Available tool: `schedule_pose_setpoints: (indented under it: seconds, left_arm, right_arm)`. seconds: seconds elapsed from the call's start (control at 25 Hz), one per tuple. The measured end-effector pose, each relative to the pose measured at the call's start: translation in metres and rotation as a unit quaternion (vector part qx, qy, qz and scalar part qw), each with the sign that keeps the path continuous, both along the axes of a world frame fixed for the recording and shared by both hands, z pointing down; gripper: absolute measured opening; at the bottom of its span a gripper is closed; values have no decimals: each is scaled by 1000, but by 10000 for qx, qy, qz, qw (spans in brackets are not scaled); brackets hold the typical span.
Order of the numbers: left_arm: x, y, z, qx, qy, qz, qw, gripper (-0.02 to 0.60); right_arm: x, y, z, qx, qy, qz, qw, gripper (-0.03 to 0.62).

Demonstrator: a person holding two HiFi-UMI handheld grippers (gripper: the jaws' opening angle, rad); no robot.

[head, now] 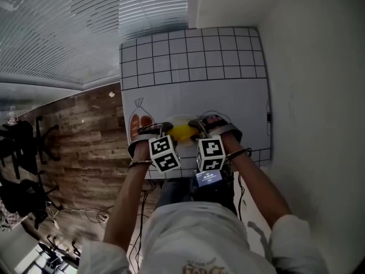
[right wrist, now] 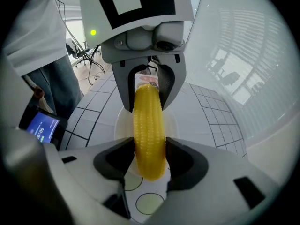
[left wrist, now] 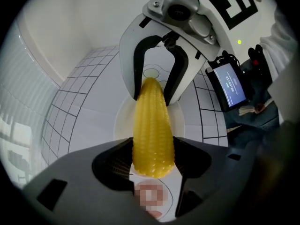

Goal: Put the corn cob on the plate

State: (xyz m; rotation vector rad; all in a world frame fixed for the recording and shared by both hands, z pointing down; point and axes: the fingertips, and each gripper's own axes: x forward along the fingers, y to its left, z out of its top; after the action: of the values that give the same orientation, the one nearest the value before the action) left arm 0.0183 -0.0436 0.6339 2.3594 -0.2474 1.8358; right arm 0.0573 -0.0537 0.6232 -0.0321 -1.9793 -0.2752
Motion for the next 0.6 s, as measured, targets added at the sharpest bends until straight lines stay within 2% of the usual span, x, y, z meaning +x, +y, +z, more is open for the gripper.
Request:
schedule_pose_setpoints:
  seconds: [0.24, 0.6]
  left_arm:
    - [-4, -1, 7, -156, -37, -16, 9999, 253]
    - [-4, -1, 8, -466, 63, -61, 9989, 256]
  right_arm:
    - [-3, -1, 3, -118, -42, -26, 9999, 213]
    - [-3, -2, -1, -229, -230, 233, 9992, 216]
